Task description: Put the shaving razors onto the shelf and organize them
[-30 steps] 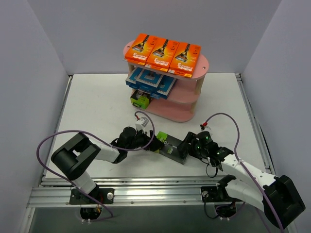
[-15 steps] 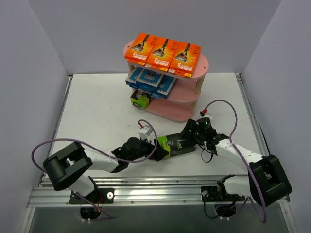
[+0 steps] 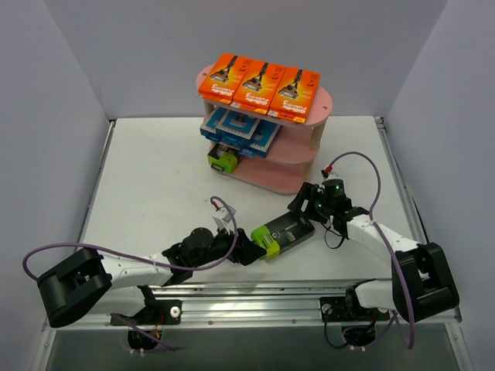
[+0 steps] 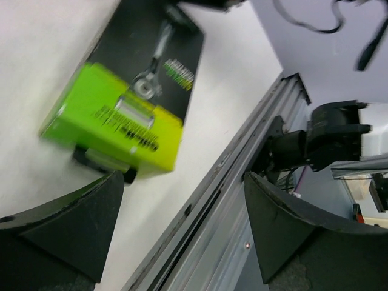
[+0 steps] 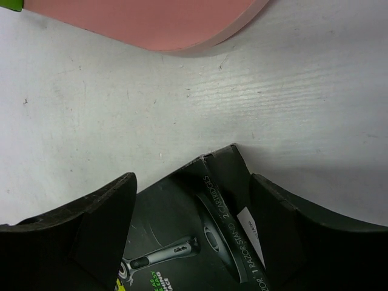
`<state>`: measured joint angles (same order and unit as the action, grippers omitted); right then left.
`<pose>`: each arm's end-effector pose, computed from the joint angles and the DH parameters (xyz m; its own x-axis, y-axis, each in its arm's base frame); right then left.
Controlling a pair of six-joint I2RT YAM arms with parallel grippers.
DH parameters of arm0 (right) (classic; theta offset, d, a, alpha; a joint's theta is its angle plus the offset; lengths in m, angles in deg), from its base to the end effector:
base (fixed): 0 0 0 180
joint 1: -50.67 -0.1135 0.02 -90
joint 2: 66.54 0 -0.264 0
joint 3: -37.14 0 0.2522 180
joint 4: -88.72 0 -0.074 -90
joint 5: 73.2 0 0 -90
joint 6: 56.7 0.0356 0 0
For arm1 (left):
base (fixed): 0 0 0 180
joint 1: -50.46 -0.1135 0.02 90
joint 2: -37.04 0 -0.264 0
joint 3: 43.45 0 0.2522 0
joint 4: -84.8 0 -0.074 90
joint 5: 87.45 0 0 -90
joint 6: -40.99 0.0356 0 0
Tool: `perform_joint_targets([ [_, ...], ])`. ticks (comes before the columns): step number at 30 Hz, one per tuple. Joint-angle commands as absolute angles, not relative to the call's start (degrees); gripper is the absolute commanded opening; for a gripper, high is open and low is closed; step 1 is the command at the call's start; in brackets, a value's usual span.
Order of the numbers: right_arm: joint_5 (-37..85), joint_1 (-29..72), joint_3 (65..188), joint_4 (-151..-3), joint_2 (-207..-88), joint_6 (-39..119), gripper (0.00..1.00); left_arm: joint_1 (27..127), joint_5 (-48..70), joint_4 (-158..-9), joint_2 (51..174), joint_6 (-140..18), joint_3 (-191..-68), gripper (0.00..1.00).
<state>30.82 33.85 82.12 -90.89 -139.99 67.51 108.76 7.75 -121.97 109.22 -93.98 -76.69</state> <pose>0.2479 0.0839 0.1940 -0.6541 0.3721 -0.6585 -0.1404 0.7958 0.5891 0.1246 -0.2079 0.1833 -0.7101 -0.1897 -0.6781 0.5541 0.4437 -0.7044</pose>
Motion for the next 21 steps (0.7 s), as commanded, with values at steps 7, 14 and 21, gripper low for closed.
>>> perform_joint_targets([
  [7,31.6,36.1,82.3,-86.8,-134.0,64.3,0.70,108.8,-1.6,-123.4,107.2,-109.0,-68.4,0.95],
  [14,32.9,36.9,78.9,-88.6,-133.3,64.8,0.70,108.9,-8.6,-125.5,109.2,-120.5,-64.5,0.94],
  [21,33.1,37.3,77.4,-89.6,-132.7,64.9,0.70,108.7,-10.3,-142.5,118.6,-127.9,-59.8,0.96],
])
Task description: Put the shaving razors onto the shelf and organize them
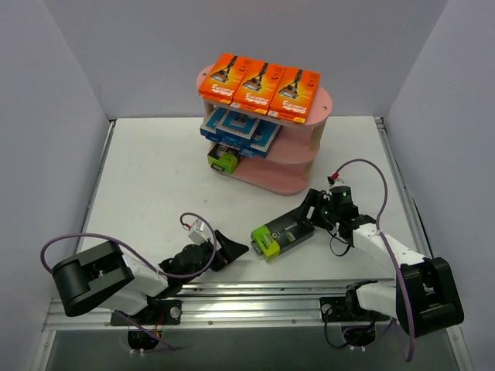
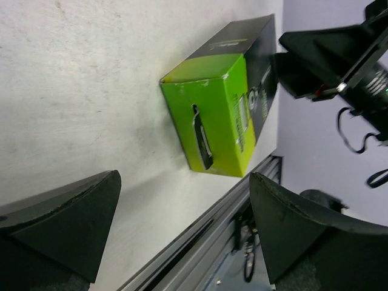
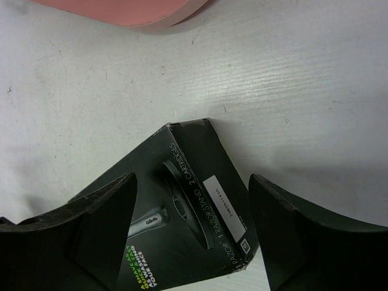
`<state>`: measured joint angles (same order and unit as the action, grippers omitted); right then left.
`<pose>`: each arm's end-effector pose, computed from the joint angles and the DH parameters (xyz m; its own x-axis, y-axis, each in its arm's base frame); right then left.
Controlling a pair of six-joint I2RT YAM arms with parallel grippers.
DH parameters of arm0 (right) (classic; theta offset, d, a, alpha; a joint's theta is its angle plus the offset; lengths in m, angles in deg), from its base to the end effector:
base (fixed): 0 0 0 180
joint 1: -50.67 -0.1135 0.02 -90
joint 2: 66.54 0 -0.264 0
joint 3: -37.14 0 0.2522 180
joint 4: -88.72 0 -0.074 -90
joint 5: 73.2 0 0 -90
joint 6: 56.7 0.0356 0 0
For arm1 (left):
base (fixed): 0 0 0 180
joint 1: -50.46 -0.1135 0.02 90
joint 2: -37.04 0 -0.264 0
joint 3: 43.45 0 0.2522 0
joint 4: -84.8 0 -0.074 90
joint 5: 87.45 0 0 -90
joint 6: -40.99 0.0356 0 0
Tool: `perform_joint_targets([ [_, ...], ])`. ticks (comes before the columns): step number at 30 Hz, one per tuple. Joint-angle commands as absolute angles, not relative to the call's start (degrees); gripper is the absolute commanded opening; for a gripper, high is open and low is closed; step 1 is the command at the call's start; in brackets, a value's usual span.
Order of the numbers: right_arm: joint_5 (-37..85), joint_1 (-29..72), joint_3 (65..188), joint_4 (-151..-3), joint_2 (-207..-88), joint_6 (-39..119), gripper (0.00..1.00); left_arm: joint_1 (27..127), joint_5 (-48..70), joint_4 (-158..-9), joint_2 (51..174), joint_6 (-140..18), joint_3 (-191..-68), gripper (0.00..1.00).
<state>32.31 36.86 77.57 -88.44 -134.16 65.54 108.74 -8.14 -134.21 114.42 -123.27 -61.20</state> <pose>0.2284 0.0660 0.1882 -0.6537 0.3687 -0.6609 -0.1254 0.8084 0.5750 0.1065 -0.1597 0.1151 -0.7669 -0.5581 -0.3168 0.0238 0.4685 -0.8831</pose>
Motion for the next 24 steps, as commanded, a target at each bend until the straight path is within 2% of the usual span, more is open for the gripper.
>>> perform_joint_targets([
  [1,33.2,37.3,77.3,-89.7,-132.7,64.9,0.70,108.7,-9.8,-144.1,120.1,-128.3,-60.1,0.98],
  [3,33.3,37.4,77.4,-90.1,-132.7,65.2,0.70,108.7,-9.2,-150.8,125.5,-129.5,-60.7,0.98],
  [4,33.4,37.4,77.4,-90.2,-132.6,65.3,0.70,108.7,-9.0,-153.2,127.6,-130.0,-60.9,0.91],
  [6,33.6,37.7,77.4,-90.3,-132.5,65.4,0.70,108.7,-8.6,-162.9,135.4,-131.1,-61.2,0.88],
  [8,33.7,37.7,77.4,-90.1,-132.3,65.1,0.70,108.7,-8.2,-169.5,144.5,-133.5,-61.8,0.78],
  [10,33.8,38.3,77.2,-89.5,-131.8,64.5,0.70,108.4,-6.4,-172.1,150.5,-136.3,-63.8,0.74],
  [12,33.8,38.9,77.1,-88.8,-131.2,64.0,0.70,108.7,-5.0,-172.1,151.7,-135.4,-65.2,0.67],
  [19,35.8,42.0,76.2,-88.2,-129.6,62.9,0.70,108.7,-6.9,-172.1,151.1,-134.1,-66.2,0.63],
  [24,37.6,43.2,75.9,-89.4,-131.1,62.7,0.70,108.9,-5.4,-172.1,155.2,-135.9,-67.9,0.52],
])
